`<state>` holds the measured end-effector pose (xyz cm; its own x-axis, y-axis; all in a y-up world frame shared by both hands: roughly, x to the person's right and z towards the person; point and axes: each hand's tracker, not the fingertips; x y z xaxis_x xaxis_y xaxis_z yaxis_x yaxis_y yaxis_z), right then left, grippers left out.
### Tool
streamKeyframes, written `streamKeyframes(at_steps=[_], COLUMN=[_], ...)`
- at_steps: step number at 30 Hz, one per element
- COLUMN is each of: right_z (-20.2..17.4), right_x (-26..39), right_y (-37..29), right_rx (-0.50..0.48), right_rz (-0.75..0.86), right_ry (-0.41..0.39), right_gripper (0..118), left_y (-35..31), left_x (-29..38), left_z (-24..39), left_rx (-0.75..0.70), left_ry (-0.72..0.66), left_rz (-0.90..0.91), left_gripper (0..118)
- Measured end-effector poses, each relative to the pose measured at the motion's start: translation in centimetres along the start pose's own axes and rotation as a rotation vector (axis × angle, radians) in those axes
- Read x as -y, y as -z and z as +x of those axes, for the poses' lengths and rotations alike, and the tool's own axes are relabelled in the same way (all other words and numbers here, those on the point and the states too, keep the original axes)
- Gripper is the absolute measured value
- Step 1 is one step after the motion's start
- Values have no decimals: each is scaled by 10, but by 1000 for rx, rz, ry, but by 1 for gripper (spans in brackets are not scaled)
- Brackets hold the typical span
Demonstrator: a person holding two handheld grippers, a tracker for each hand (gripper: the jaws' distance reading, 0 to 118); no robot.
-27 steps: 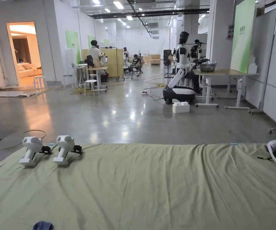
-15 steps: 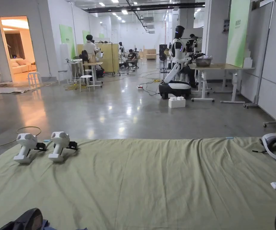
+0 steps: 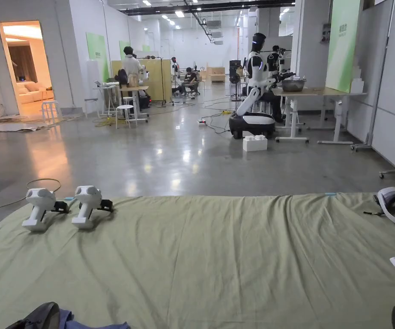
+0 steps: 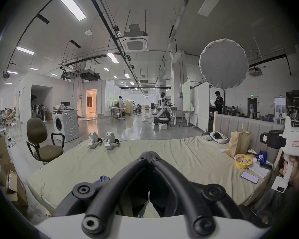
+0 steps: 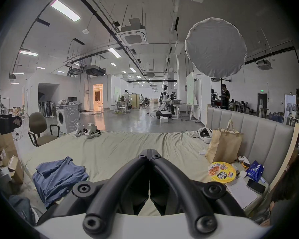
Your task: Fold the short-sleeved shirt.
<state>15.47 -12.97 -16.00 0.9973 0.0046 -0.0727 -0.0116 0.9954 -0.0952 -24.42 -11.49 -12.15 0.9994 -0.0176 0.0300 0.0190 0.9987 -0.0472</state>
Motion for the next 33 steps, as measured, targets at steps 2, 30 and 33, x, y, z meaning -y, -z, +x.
streamKeyframes(at_steps=[2,30,33], right_z=[0,2,3], right_x=[0,98,113], right_y=[1,46,55], right_rx=[-3,-17,10], right_rz=[-1,-441,-498], right_ry=[11,160,161], right_gripper=[2,2,2], left_y=[1,280,295], left_x=[0,252,274], left_z=[0,-155,-153], left_rx=[0,-143,-149], left_ry=[-1,-152,-111], left_rz=[-2,-895,-952], left_gripper=[2,108,102])
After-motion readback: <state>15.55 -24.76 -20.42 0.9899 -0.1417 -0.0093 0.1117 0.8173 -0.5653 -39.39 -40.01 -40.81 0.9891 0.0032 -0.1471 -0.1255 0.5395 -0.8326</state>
